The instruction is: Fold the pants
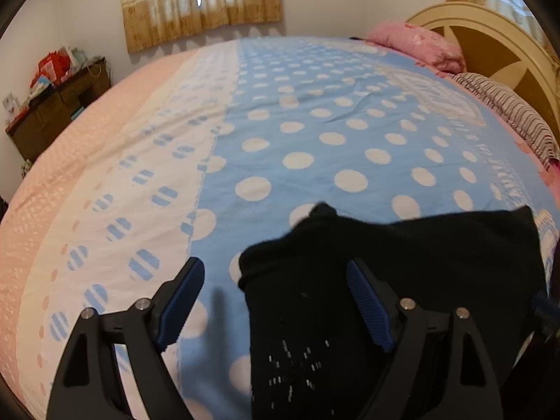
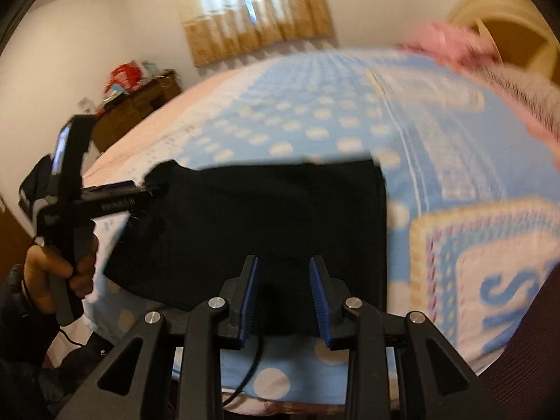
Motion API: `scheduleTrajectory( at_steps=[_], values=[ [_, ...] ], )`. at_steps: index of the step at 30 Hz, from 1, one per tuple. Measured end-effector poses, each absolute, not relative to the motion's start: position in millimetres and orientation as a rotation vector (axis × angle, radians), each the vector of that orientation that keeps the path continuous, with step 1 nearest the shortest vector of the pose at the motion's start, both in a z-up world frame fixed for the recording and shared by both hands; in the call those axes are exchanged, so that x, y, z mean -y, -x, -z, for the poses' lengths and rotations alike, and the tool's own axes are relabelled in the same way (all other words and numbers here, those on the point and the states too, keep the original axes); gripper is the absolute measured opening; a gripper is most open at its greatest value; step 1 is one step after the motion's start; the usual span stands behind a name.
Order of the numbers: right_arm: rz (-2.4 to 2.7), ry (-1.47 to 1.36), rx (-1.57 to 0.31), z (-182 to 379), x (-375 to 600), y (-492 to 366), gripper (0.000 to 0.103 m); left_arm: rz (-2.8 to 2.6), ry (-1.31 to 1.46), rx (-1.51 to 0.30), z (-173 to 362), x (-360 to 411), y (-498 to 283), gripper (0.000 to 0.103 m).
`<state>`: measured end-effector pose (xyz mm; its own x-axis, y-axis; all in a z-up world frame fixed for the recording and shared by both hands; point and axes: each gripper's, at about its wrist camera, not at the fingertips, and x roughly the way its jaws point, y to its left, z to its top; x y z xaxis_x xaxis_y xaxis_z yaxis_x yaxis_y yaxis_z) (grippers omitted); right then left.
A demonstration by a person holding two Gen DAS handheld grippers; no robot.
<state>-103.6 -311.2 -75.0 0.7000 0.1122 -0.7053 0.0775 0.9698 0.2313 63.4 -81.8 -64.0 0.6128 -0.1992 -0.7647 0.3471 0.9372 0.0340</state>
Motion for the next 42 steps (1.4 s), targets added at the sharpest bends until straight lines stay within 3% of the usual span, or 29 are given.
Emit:
scheduleTrajectory(
  at_steps=[5,11,12,14,15,42],
  values=[
    [-0.025,-0.235,-0.803,77.6,307.2,104.9,0.032,0.294,-0.180,-0.872,66.1,83.1,-77.3,0.094],
    [0.025,-0.247,-0.723,50.1,318.5,116.1,0.033,0.309,-0.155,-0.864,57.4,73.4,-74.1,0.093],
    [0.041,-0.260,-0.703,45.0,325.1,118.6,0.037,0.307,-0.146,-0.856,53.7,69.2,-71.2,0.093],
    [0.085,-0.289,-0.679,40.5,339.2,121.9,0.071,0.317,-0.101,-0.836,45.6,56.9,-62.9,0.095],
    [0.108,-0.297,-0.675,40.1,345.2,121.7,0.074,0.330,-0.069,-0.827,41.6,50.5,-56.9,0.096],
    [0.176,-0.235,-0.783,74.4,338.1,73.6,0.074,0.403,-0.012,-0.948,76.8,60.7,-32.9,0.098]
  ],
)
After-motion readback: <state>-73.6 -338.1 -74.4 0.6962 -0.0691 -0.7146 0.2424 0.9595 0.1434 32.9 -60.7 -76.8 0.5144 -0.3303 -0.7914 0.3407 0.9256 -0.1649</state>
